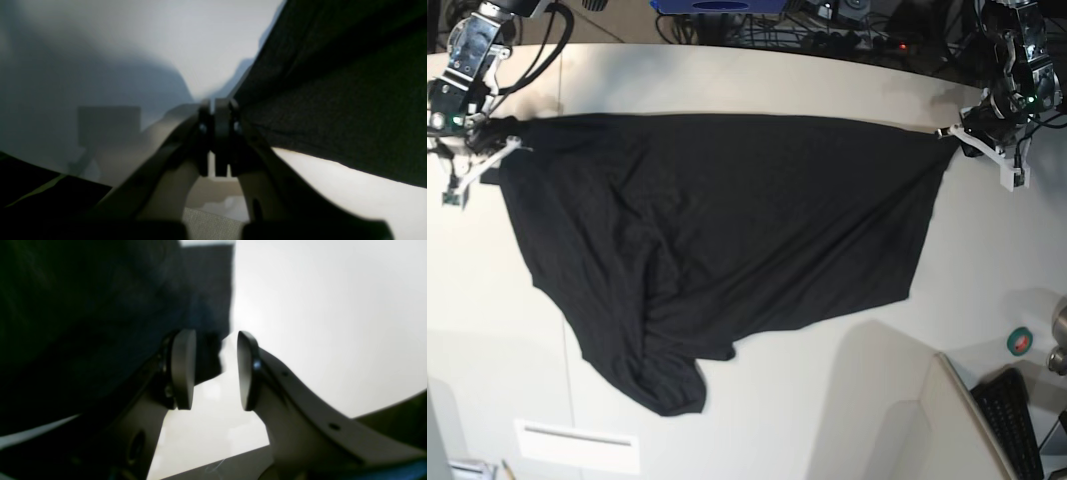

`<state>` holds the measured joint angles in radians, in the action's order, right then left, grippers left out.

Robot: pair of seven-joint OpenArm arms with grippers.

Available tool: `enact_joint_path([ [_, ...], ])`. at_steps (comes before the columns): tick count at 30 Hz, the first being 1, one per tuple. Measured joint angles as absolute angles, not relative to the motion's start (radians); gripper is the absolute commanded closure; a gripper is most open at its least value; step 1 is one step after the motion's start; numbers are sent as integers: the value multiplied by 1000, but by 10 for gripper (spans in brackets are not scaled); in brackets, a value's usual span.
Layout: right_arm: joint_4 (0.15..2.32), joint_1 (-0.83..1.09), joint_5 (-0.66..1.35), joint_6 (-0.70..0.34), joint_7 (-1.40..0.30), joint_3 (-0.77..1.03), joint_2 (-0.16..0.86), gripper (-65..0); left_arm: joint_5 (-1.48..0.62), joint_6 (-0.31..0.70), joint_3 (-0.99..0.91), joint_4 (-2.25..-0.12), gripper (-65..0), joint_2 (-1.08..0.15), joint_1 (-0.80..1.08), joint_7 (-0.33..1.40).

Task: Layout the t-shirt on the table in an organized manner, then fold the t-shirt properly
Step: 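Pull the shirt edge with the right gripper away from the left gripper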

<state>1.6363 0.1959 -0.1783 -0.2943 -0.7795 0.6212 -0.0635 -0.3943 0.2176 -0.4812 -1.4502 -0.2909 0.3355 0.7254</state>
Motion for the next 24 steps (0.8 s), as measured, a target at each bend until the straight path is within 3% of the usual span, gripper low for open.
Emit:
enact_joint_path([
  [3, 1671, 191, -184, -294, -702, 609, -50, -222, -394, 218, -481, -1450, 0, -291, 336, 726],
  [8, 1419, 36, -166, -302, -616, 514, 38, -374, -394, 218, -481, -1450, 0, -292, 336, 726],
  [14, 1071, -119, -185, -290, -563, 521, 141, -374, -394, 218, -481, -1450, 0, -292, 336, 726],
  [19, 1073, -114, -181, -305, -526, 510, 123, -374, -394, 218, -481, -1450, 0, -292, 336, 725],
  [24, 1220, -56, -181, -454, -524, 520, 85, -374, -395, 218, -481, -1450, 0, -291, 336, 726],
])
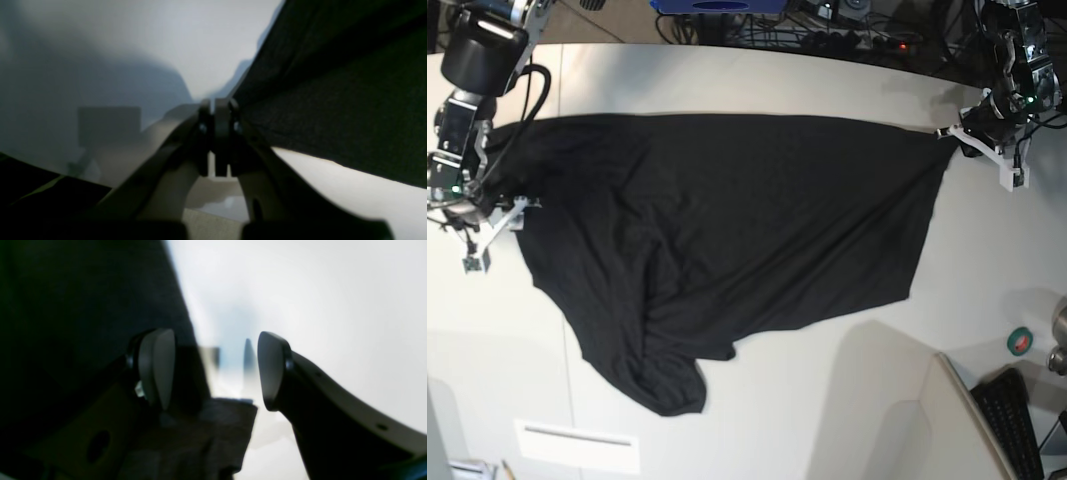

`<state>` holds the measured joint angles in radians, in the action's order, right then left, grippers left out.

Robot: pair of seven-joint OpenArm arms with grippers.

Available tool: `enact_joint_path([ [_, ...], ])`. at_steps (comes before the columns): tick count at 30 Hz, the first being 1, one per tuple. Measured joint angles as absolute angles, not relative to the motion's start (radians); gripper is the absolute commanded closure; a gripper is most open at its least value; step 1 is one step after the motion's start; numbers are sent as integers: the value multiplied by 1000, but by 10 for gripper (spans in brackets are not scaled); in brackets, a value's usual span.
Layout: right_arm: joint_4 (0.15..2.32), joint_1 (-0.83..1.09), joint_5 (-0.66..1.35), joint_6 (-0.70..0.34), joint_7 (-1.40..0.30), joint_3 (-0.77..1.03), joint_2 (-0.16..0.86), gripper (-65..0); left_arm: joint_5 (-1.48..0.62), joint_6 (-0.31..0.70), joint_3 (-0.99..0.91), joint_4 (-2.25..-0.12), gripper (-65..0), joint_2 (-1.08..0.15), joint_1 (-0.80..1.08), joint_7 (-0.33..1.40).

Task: Layout the t-shirt on the table in an organized manner, then fold the t-shirt properly
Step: 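Pull the shirt edge with the right gripper away from the left gripper, then hold the shirt with both grippers and stretch it taut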

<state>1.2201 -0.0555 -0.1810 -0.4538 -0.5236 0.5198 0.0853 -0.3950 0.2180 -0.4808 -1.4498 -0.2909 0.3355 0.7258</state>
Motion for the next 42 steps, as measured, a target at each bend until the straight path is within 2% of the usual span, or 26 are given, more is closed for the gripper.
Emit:
enact_joint_path([
  [3, 1199, -66, -178, -462, -519, 514, 81, -374, -394, 217, -481, -1450, 0, -292, 336, 727],
  [8, 1035, -118, -163, -462, -490, 517, 107, -360, -395, 218, -481, -1450, 0, -291, 336, 725],
  [10, 1026, -118, -157, -467, -489, 517, 116, -297, -394, 218, -481, -1450, 0, -292, 345, 726],
  [11, 1026, -118, -156, -467, -489, 517, 115, -240, -395, 217, -481, -1450, 0, -291, 347, 725],
  [13, 1034, -117, -157, -472, -493, 514, 112, -66, -395, 218, -481, -1450, 0, -290, 350, 727],
  [14, 1048, -115, -165, -472, -506, 512, 108, 0, -395, 218, -481, -1450, 0, -291, 350, 728],
  [18, 1219, -47, -196, -467, -556, 513, 64, 0, -395, 218, -483, -1457, 0, -292, 350, 725],
  [22, 1536, -22, -223, -469, -797, 499, 8, 0, -399, 216, -483, -1551, 0, -290, 379, 729],
  [25, 1747, -35, -229, -465, -957, 390, 11, 0, -397, 217, -483, -1600, 0, -289, 384, 729],
  [28, 1840, -42, -226, -464, -1041, 284, 5, 0, -397, 218, -483, -1608, 0, -289, 374, 730],
  [31, 1761, -140, -223, -464, -1045, 229, 4, 0, -395, 217, -483, -1606, 0, -292, 373, 730],
  [36, 1464, -345, -234, -461, -990, 216, 14, 0, -397, 217, -485, -1608, 0, -290, 371, 731],
  [42, 1162, -439, -233, -462, -657, 216, 25, 0, -393, 210, -559, -1608, 0, -283, 374, 729],
])
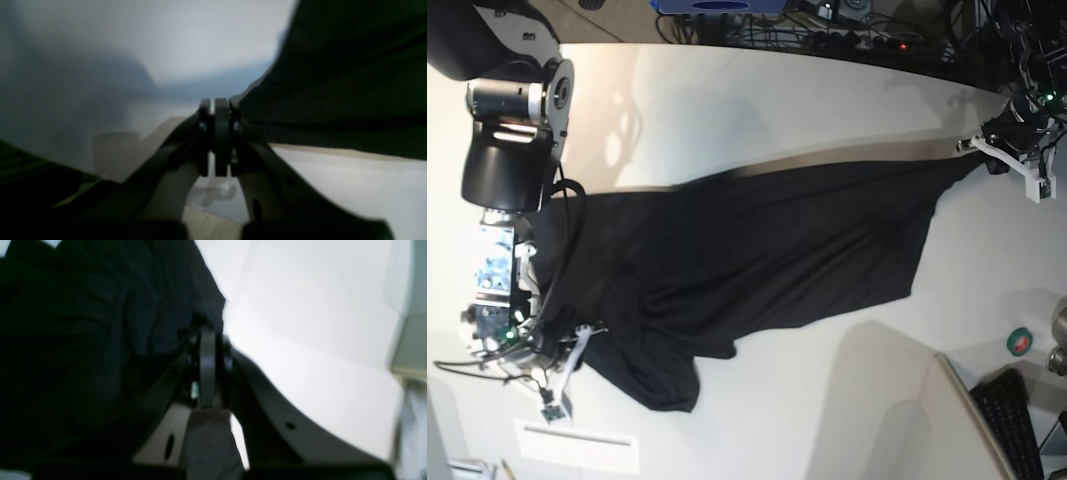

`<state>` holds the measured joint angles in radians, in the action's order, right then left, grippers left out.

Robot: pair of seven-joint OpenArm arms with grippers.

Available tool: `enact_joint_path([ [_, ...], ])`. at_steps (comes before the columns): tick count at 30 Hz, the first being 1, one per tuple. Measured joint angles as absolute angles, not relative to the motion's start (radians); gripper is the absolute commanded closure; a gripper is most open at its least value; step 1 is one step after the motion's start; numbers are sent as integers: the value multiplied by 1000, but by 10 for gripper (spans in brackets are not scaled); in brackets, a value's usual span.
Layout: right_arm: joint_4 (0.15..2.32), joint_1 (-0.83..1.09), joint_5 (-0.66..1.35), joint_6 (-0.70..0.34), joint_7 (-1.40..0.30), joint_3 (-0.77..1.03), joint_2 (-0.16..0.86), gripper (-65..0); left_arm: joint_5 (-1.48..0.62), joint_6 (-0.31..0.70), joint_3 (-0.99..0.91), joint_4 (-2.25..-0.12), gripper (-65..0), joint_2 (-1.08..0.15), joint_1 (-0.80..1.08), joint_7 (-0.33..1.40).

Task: Layout the t-shirt on the table in an organized manner, then fold the t-shirt properly
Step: 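Hold the shirt with both grippers and stretch it taut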

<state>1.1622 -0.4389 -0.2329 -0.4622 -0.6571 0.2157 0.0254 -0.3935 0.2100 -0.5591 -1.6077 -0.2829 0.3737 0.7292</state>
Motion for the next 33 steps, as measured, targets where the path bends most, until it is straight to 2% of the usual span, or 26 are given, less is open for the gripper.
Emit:
enact_joint_path([
  [4, 1020, -445, -244, -461, -455, 218, 35, 0, -395, 217, -552, -1608, 0, -269, 383, 732],
  [8, 974, -434, -242, -461, -278, 216, 43, 0, -394, 217, -551, -1605, 0, -259, 382, 732],
  [10, 948, -437, -239, -461, -270, 214, 50, 0, -393, 214, -551, -1605, 0, -249, 382, 733],
  [13, 942, -431, -244, -461, -403, 222, 56, 0, -394, 214, -548, -1605, 0, -247, 382, 733],
  [16, 1045, -395, -239, -463, -493, 258, 48, -282, -394, 214, -548, -1605, 0, -237, 383, 729],
  [17, 1121, -365, -231, -465, -486, 299, 37, -347, -394, 214, -547, -1605, 0, -235, 385, 730],
  [18, 1205, -332, -224, -469, -482, 350, 28, -363, -394, 214, -545, -1605, 0, -234, 387, 730],
  [21, 1353, -263, -198, -456, -496, 466, 15, -336, -393, 214, -545, -1605, 0, -237, 385, 732],
  [23, 1355, -234, -176, -458, -553, 532, 11, -333, -394, 214, -545, -1605, 0, -237, 385, 729],
  [28, 1167, -212, -163, -461, -574, 667, 14, -333, -393, 214, -545, -1605, 0, -237, 385, 731],
  [33, 1013, -224, -157, -453, -468, 675, 69, -333, -393, 213, -545, -1604, 0, -237, 385, 730],
])
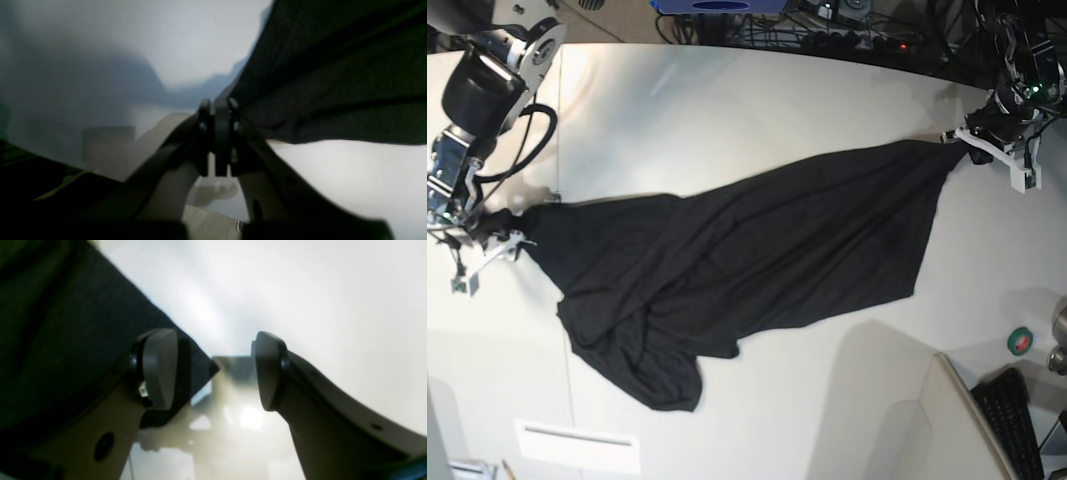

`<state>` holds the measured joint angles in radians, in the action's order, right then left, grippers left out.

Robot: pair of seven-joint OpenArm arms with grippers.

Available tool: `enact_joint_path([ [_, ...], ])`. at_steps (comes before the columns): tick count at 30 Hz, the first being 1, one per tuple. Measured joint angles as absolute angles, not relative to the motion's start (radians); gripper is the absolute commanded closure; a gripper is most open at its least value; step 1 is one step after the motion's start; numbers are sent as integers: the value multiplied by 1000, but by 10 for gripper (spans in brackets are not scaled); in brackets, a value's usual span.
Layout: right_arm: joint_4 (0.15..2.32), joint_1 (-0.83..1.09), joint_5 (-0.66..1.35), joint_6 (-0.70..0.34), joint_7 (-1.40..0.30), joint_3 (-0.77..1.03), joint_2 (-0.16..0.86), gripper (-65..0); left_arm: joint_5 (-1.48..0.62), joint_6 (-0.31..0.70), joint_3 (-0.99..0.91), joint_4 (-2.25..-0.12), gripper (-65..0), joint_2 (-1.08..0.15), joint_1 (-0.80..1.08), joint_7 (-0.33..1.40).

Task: Layout the t-shirt on the table in an organized manner, then fold the t-shirt properly
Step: 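Hold the shirt with both grippers and stretch it taut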

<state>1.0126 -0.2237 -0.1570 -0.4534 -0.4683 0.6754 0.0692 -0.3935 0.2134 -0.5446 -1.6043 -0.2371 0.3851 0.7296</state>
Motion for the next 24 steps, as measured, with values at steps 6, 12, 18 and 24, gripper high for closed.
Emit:
enact_joint_path([
  [6, 937, -216, -156, -458, -449, 672, 70, -333, -393, 213, -545, -1604, 0, -238, 385, 730],
  [12, 915, -218, -155, -457, -429, 672, 74, -327, -394, 214, -545, -1604, 0, -238, 385, 730],
  [18, 924, -203, -144, -456, -409, 672, 59, -255, -394, 214, -545, -1604, 0, -238, 385, 729],
  [24, 929, -184, -139, -455, -402, 608, 60, -36, -393, 214, -545, -1604, 0, -237, 385, 730],
])
